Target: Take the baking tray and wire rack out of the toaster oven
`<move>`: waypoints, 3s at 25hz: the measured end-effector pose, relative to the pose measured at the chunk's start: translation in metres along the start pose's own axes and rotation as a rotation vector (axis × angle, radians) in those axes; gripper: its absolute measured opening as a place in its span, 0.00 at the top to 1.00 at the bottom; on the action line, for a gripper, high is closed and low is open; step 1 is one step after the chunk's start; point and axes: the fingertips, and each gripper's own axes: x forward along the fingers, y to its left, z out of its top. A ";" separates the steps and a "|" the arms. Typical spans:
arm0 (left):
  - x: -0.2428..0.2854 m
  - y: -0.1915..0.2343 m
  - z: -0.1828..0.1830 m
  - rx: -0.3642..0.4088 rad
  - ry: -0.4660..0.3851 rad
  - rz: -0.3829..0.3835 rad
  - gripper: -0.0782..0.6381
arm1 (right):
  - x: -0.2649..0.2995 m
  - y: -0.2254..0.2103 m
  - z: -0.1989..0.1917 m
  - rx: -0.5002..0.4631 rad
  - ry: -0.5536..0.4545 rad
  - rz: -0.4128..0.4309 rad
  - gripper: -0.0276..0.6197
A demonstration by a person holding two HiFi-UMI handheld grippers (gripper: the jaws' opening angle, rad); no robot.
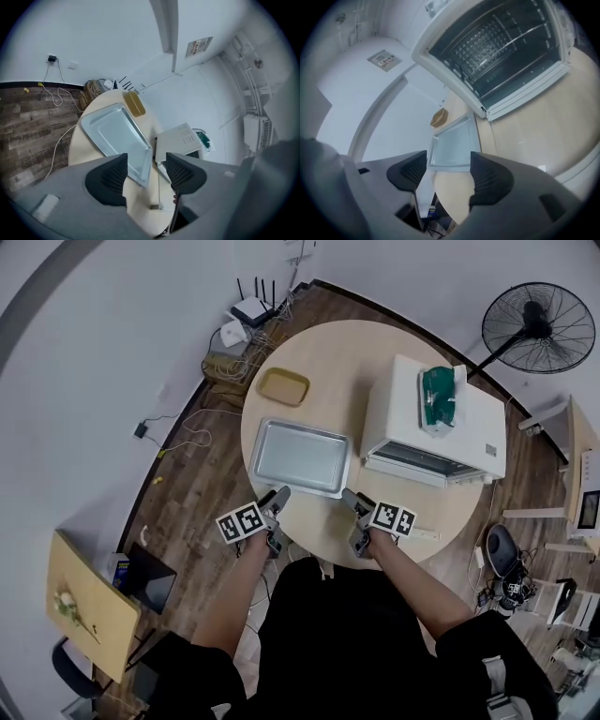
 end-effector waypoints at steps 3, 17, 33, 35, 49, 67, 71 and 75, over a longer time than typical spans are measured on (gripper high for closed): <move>-0.012 -0.028 -0.006 -0.003 -0.056 -0.084 0.56 | -0.033 0.005 0.003 -0.011 -0.080 0.019 0.52; 0.042 -0.137 -0.099 -0.052 0.029 -0.380 0.86 | -0.191 -0.068 0.046 0.124 -0.425 -0.105 0.91; 0.175 -0.214 -0.131 -0.018 0.021 -0.239 0.86 | -0.253 -0.147 0.151 0.224 -0.608 0.060 0.95; 0.187 -0.214 -0.134 -0.037 0.003 -0.218 0.86 | -0.253 -0.160 0.160 0.224 -0.607 0.055 0.95; 0.258 -0.205 -0.114 -0.158 -0.188 -0.130 0.60 | -0.190 -0.203 0.221 0.352 -0.603 0.138 0.66; 0.319 -0.188 -0.086 -0.316 -0.333 -0.097 0.57 | -0.133 -0.223 0.268 0.589 -0.738 0.185 0.63; 0.330 -0.191 -0.082 -0.344 -0.325 -0.113 0.59 | -0.126 -0.224 0.271 0.583 -0.735 0.181 0.64; 0.332 -0.189 -0.080 -0.354 -0.314 -0.121 0.64 | -0.121 -0.224 0.272 0.561 -0.712 0.183 0.66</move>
